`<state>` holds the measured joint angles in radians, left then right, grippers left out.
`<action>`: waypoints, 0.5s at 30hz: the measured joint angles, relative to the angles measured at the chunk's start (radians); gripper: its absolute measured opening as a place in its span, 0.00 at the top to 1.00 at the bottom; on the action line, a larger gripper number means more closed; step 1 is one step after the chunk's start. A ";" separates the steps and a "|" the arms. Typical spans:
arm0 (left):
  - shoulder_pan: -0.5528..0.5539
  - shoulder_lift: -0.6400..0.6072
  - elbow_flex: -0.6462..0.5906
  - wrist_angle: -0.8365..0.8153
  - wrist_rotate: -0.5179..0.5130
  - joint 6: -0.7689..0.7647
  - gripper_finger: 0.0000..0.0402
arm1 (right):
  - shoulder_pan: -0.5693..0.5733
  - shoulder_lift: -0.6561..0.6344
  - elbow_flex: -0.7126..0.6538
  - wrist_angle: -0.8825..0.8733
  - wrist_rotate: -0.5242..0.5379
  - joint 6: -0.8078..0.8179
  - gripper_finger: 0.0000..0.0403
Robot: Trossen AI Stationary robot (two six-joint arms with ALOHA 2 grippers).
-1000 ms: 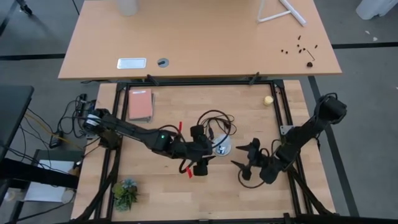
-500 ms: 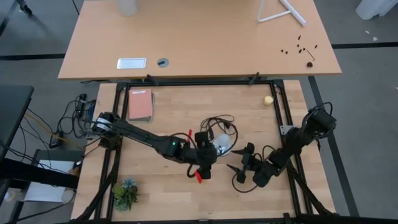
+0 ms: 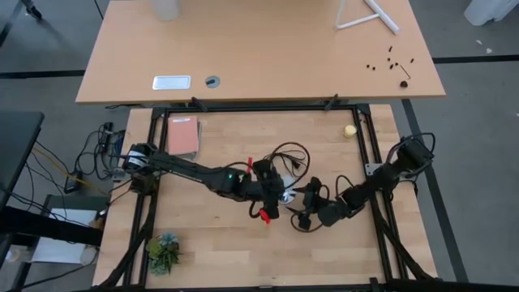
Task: Screw lightbulb
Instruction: Insert the lightbulb into the lamp
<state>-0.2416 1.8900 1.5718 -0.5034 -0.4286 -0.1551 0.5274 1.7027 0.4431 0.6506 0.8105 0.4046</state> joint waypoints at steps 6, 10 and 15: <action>-0.061 0.000 -0.047 -0.009 -0.090 0.016 0.40 | -0.052 0.000 0.000 0.018 -0.057 -0.043 0.14; -0.085 0.000 -0.070 -0.002 -0.132 0.002 0.41 | -0.059 0.000 0.000 0.035 -0.062 -0.024 0.14; -0.111 -0.023 -0.151 0.065 -0.144 -0.041 0.46 | -0.074 0.000 0.000 0.118 -0.136 -0.066 0.14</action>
<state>-0.3523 1.8673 1.4205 -0.4381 -0.5727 -0.1965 0.4536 1.7027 0.4427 0.7684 0.6743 0.3384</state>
